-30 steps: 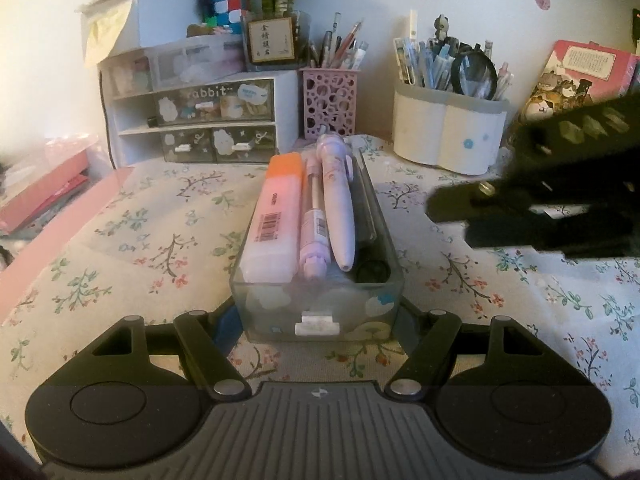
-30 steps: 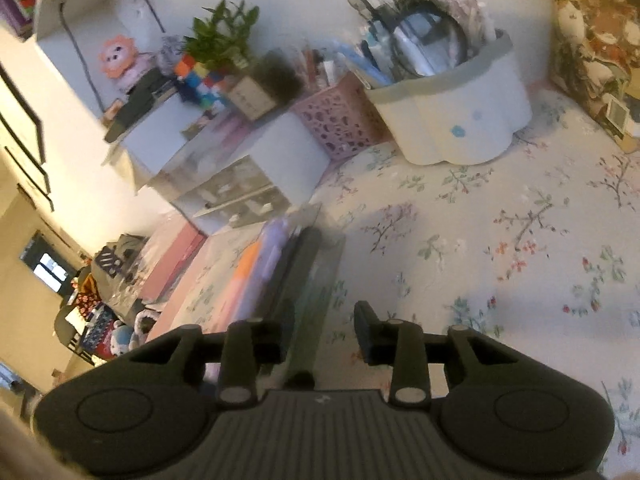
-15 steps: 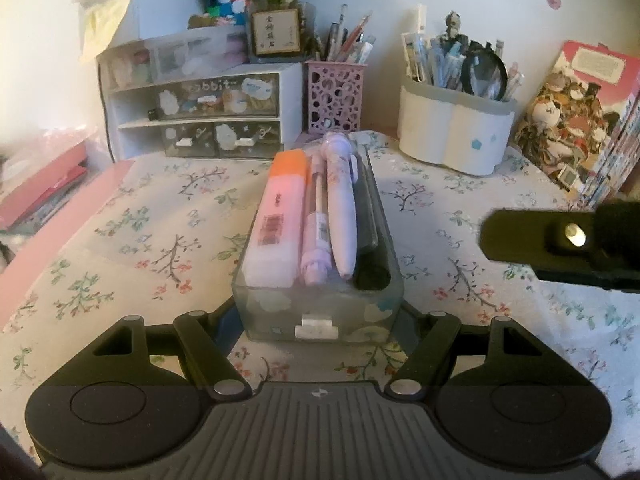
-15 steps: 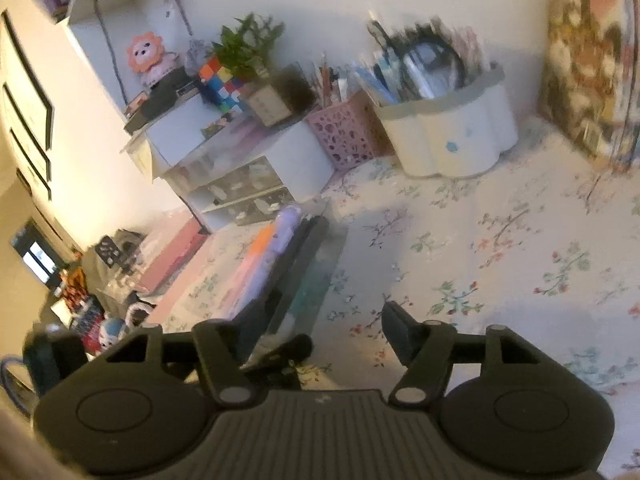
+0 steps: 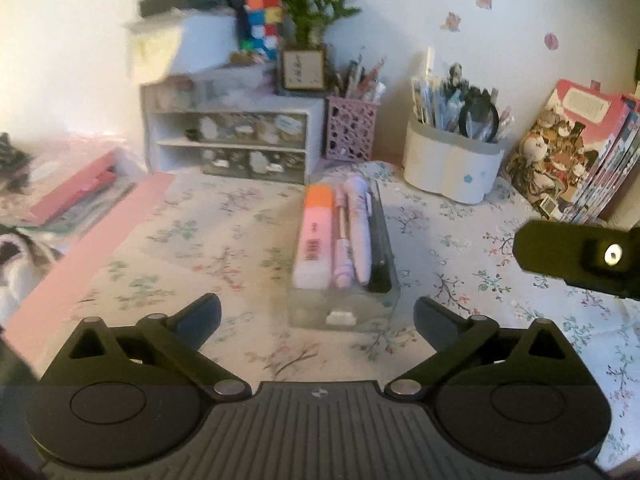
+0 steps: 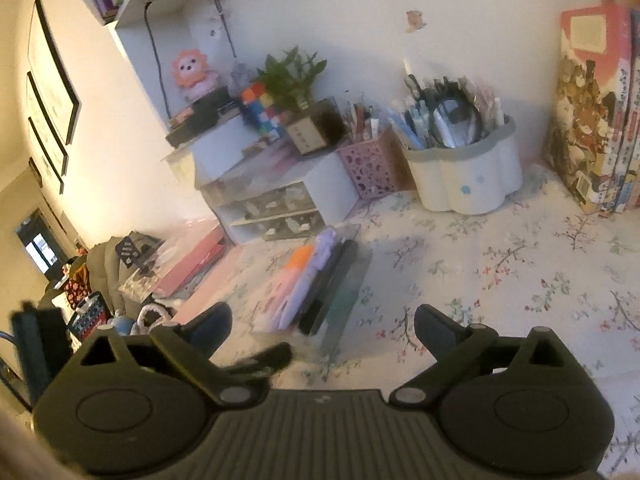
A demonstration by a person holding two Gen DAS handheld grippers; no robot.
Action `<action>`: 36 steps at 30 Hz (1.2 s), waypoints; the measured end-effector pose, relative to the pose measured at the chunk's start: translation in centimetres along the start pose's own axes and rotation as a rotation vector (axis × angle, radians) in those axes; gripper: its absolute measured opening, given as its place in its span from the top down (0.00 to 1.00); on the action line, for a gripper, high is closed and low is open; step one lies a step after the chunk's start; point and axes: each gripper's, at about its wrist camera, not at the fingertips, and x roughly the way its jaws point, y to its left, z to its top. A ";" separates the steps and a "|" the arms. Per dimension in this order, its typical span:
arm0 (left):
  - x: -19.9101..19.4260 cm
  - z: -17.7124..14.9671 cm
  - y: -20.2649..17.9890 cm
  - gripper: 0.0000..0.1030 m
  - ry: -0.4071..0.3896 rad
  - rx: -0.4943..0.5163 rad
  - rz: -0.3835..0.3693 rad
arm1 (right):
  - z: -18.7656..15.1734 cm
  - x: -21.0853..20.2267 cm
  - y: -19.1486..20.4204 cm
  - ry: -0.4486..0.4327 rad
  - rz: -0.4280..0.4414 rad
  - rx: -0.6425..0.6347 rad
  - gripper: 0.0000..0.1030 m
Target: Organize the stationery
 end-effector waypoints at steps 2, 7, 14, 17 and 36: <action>-1.3 0.0 0.2 0.05 -0.002 0.008 0.022 | -0.2 -0.6 0.3 0.000 -0.004 -0.010 0.24; -3.6 0.3 0.8 0.05 0.016 0.002 0.060 | -0.2 -1.4 0.6 -0.004 -0.054 -0.016 0.23; -6.0 0.8 1.2 0.05 0.016 -0.025 0.062 | 0.1 -2.3 1.2 0.006 -0.077 -0.001 0.23; -7.0 1.0 1.1 0.05 0.004 -0.024 0.076 | 0.5 -3.1 1.7 -0.002 -0.074 -0.002 0.23; -7.3 0.8 -0.2 0.05 0.035 0.021 0.056 | -0.1 -2.1 2.3 0.057 -0.049 0.022 0.23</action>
